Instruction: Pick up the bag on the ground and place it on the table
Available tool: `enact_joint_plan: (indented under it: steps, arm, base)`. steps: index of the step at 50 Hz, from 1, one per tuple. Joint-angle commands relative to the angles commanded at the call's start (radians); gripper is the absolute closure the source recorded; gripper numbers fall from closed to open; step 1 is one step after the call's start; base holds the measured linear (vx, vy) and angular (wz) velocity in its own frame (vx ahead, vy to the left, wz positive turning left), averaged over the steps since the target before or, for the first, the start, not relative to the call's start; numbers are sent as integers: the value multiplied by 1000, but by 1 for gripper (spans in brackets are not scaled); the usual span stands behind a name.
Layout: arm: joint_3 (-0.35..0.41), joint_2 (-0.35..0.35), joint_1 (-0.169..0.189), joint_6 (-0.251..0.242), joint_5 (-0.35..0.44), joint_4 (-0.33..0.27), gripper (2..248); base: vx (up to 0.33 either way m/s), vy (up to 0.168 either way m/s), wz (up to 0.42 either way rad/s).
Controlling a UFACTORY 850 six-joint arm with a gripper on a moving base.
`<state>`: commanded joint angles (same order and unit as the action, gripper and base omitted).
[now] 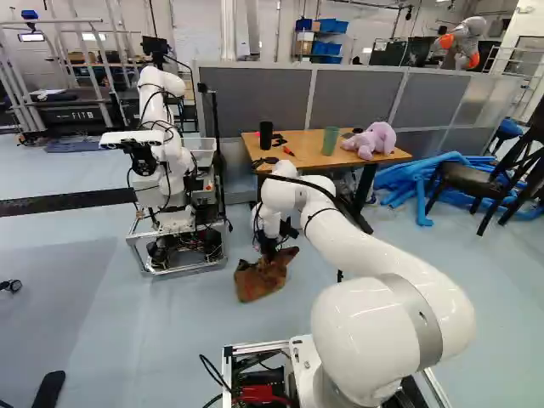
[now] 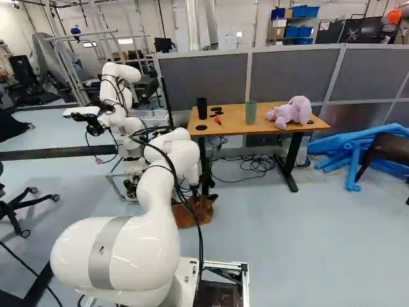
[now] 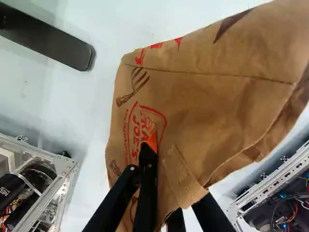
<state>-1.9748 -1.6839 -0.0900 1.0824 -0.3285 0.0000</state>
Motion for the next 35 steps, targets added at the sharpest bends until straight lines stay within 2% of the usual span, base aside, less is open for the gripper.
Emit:
enact_joint_plan:
  steps: [10, 35]
  arm:
    - [13, 12, 0, 0, 0, 0, 224]
    - [107, 106, 0, 0, 0, 0, 224]
  base:
    - [0, 0, 0]
    - [0, 0, 0]
